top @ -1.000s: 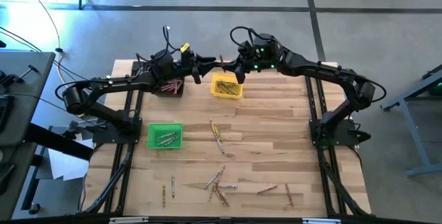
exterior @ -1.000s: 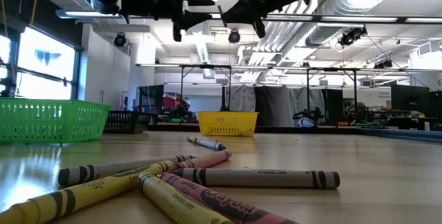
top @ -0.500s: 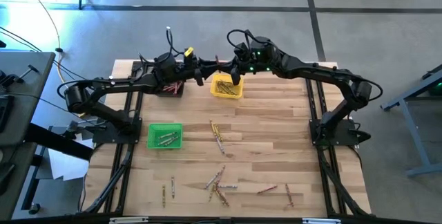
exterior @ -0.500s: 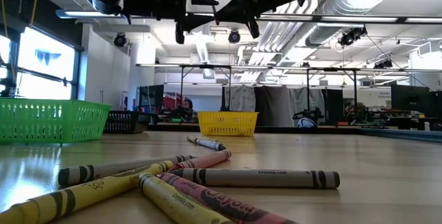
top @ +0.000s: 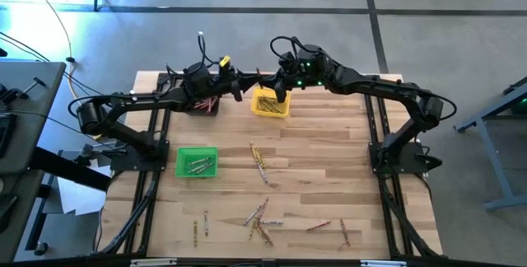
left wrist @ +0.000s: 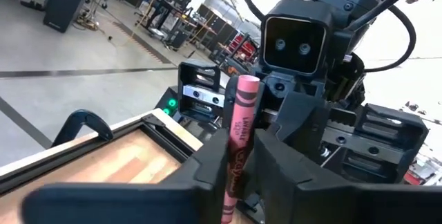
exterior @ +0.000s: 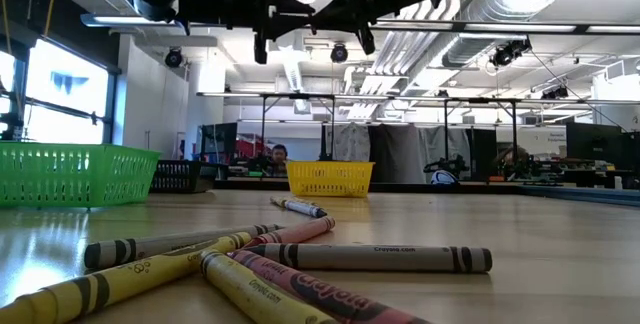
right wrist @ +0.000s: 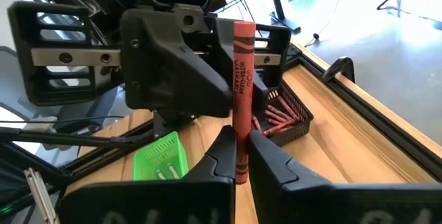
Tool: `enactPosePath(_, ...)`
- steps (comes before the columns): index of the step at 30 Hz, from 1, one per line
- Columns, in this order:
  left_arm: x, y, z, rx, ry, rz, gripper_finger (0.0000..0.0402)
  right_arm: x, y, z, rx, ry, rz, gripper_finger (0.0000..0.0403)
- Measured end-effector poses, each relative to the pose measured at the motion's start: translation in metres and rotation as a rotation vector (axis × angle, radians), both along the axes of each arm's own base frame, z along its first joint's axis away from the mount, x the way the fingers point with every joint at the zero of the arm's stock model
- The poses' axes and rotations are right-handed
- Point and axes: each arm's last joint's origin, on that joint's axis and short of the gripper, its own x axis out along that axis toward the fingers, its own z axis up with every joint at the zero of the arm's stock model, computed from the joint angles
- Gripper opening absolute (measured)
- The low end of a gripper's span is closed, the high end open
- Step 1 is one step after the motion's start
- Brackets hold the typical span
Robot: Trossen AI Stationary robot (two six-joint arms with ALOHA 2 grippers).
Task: Sort crayons
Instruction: Put the red crayon into the black bin
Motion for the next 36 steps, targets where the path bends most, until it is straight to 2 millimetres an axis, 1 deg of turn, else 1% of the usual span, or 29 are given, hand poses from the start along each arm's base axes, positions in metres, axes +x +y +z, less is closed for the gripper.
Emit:
enactPosePath(4,0.000,0.000,0.000,-0.023,-0.005,-0.002,0.0020,0.000,0.000,0.000,0.039,-0.002,-0.012,0.0007)
enactPosePath(7,0.000,0.000,0.000,-0.024,-0.003,-0.004,0.0005,-0.001,-0.001,-0.001,0.043,0.004,-0.014,0.0016)
enactPosePath(19,0.000,0.001,0.000,-0.027,-0.002,-0.008,0.0001,-0.003,0.000,-0.005,0.087,0.057,-0.032,0.0064)
enactPosePath(23,-0.010,0.008,0.003,0.023,0.039,0.029,0.0000,-0.009,-0.003,-0.007,0.099,0.104,-0.048,0.0077)
enactPosePath(27,-0.027,0.020,0.003,0.014,0.134,0.101,0.0000,-0.021,-0.006,-0.005,0.103,0.157,-0.068,0.0087)
enactPosePath(30,-0.042,0.026,0.001,0.019,0.238,0.160,0.0000,-0.028,-0.005,-0.004,0.104,0.195,-0.070,0.0092)
enactPosePath(33,-0.060,0.028,-0.009,-0.019,0.432,0.246,0.0000,-0.035,-0.003,-0.004,0.117,0.239,-0.070,0.0094)
enactPosePath(36,-0.081,0.024,-0.023,-0.099,0.682,0.339,0.0000,-0.040,-0.001,-0.007,0.116,0.299,-0.069,0.0094)
